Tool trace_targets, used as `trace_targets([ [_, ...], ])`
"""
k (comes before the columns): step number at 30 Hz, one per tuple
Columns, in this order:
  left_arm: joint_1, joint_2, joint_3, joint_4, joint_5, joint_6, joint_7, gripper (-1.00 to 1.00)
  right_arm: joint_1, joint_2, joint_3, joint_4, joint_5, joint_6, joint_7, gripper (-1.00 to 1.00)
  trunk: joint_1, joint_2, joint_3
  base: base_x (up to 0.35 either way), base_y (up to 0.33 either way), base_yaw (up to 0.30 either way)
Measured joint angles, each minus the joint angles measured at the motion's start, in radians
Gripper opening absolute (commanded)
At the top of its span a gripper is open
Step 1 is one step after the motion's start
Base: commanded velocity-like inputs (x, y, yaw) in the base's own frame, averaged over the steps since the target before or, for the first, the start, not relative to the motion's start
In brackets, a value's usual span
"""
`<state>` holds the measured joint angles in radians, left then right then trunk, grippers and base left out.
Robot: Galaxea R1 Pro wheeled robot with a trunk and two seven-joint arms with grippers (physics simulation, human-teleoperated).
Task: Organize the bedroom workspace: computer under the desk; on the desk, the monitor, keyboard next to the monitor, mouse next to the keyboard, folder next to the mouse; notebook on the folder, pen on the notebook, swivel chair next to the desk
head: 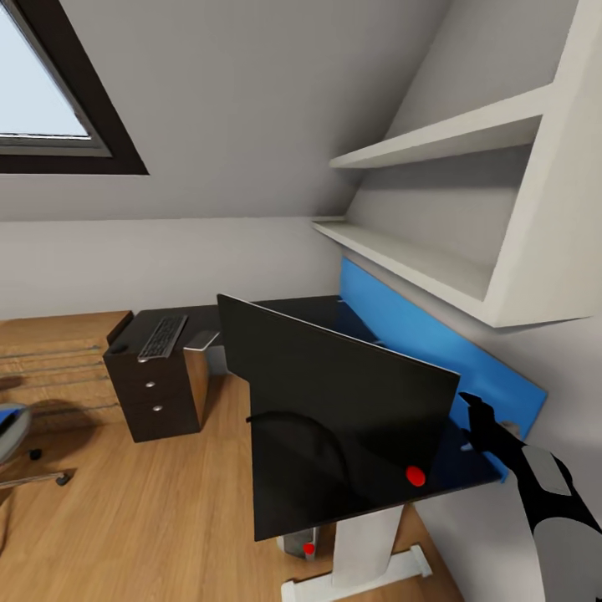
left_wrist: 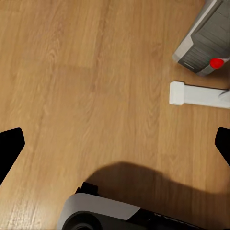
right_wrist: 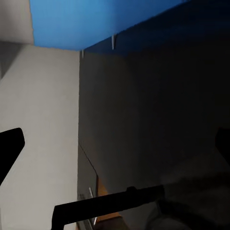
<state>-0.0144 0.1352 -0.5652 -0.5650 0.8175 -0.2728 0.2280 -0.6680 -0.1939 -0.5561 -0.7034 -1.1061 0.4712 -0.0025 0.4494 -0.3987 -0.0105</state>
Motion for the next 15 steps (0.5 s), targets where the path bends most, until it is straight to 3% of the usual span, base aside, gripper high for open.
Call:
trace_targets([
  [5,0.0,0.0,-0.001,0.0,0.0,0.0,-0.001,1.0,0.0,-0.004,0.0,0.0,0.001,0.023,0.001,1.0,0.0,0.0,0.0,0.12,-0.093,0.0],
  [15,0.0,0.0,-0.002,0.0,0.0,0.0,0.0,1.0,0.0,-0.004,0.002,-0.001,-0.001,0.194,0.001,1.0,0.0,0.0,0.0,0.034,-0.031,0.0],
])
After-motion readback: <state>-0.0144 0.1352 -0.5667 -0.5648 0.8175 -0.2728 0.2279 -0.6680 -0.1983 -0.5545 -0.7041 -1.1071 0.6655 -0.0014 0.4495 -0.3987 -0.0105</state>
